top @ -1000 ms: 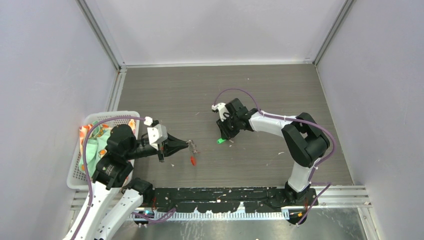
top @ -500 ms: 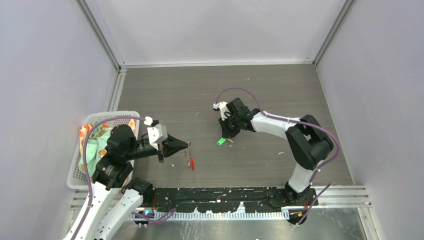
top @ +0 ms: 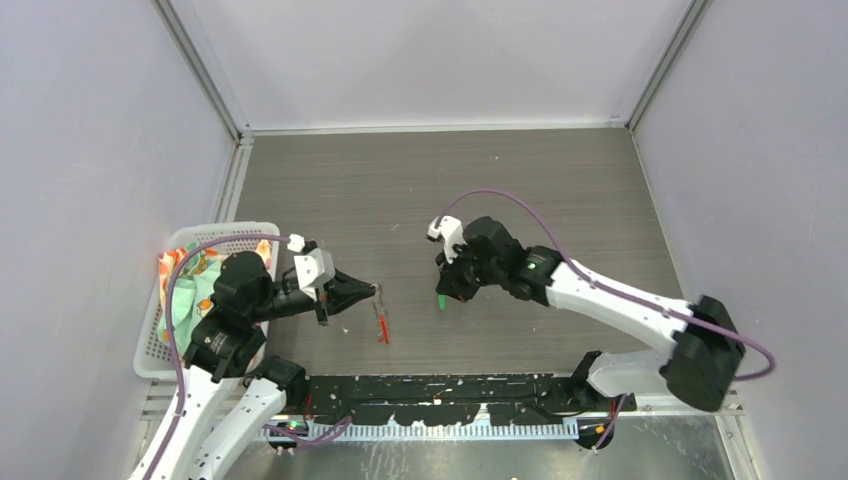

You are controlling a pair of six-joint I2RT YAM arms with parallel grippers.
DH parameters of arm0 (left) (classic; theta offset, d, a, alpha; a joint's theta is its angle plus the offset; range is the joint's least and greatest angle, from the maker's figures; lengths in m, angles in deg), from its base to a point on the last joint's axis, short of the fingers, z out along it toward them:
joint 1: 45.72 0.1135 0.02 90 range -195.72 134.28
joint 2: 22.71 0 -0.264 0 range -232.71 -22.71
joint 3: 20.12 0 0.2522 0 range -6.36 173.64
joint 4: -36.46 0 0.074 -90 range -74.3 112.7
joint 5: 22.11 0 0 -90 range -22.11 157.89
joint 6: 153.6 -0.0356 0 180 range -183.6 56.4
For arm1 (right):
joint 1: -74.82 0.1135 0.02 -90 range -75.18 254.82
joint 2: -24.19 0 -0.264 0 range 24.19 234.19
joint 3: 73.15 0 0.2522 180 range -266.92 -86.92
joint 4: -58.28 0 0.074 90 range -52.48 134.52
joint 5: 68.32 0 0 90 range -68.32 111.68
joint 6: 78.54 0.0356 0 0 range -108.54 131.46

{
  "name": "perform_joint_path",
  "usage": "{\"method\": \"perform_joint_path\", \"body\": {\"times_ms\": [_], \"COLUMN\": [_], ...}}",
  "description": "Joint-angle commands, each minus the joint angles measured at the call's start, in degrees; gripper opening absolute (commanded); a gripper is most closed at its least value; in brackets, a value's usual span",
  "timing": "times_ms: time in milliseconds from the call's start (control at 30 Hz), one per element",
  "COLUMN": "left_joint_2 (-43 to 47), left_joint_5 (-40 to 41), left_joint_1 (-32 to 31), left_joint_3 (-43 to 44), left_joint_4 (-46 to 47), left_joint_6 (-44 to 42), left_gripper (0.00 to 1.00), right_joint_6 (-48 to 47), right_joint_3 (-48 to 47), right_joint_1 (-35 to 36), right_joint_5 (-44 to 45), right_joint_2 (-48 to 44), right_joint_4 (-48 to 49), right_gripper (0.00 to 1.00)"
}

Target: Put the keys on the keyring

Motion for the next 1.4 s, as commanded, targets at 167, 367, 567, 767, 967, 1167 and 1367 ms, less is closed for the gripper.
{"method": "perform_joint_path", "body": {"times_ms": [167, 367, 567, 767, 967, 1167, 1367], "left_joint_2": [0.9, -0.5, 0.6, 0.7, 1.4, 2.2, 2.1], "left_joint_5": [5.8, 5.6, 3.4, 2.8, 2.2, 2.0, 3.3], "left_joint_1": [-0.2, -0.2, -0.2, -0.2, -0.2, -0.2, -0.2], "left_joint_3": [-2.5, -0.9, -0.3, 0.3, -0.2, -1.0, -0.6], "left_joint_4": [2.0, -1.8, -3.9, -5.3, -4.2, -3.9, -3.9], "left_joint_6": [-6.4, -9.9, -11.0, -11.0, -9.7, -10.6, -10.4], "left_gripper": [0.0, 0.0, 0.0, 0.0, 0.0, 0.0, 0.0], "right_joint_6": [3.0, 0.5, -2.7, -4.4, -3.9, -0.7, 0.0], "right_joint_3": [-8.1, -17.3, -25.0, -27.7, -25.7, -23.5, -23.1], "right_joint_1": [11.4, 18.9, 22.1, 22.6, 22.6, 22.6, 22.6], "right_joint_5": [-7.9, -2.2, 3.8, 8.4, 8.9, 6.4, 4.8], "right_joint_2": [-16.3, -12.3, -5.8, -2.1, -1.8, -0.1, 0.8], "right_joint_4": [-7.6, -11.5, -13.9, -13.7, -7.9, -1.5, 0.9], "right_gripper": [0.01, 0.01, 0.01, 0.01, 0.01, 0.01, 0.01]}}
